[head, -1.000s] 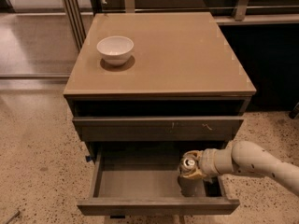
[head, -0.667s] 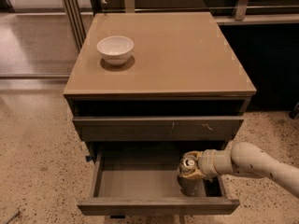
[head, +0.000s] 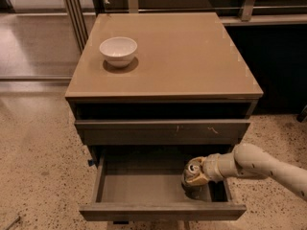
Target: Place 7up can into middle drawer
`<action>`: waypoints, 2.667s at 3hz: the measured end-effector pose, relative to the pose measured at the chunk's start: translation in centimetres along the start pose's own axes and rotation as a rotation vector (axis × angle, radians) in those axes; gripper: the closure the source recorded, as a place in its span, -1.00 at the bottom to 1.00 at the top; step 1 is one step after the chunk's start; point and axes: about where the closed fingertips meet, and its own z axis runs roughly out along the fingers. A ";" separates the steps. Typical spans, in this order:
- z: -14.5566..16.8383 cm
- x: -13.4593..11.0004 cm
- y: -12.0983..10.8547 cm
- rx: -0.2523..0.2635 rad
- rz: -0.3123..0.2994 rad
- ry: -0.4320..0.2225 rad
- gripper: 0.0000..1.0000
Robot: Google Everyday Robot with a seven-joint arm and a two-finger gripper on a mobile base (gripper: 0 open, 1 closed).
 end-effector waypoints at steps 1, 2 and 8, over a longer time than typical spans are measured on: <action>0.7 0.9 0.1 -0.034 0.047 0.017 1.00; 1.1 1.6 0.4 -0.043 0.059 0.023 1.00; 1.9 2.6 1.2 -0.036 0.011 0.017 -0.77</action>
Offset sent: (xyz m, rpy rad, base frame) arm -0.0056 -0.0097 -0.0296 -0.0077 0.0906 -0.0254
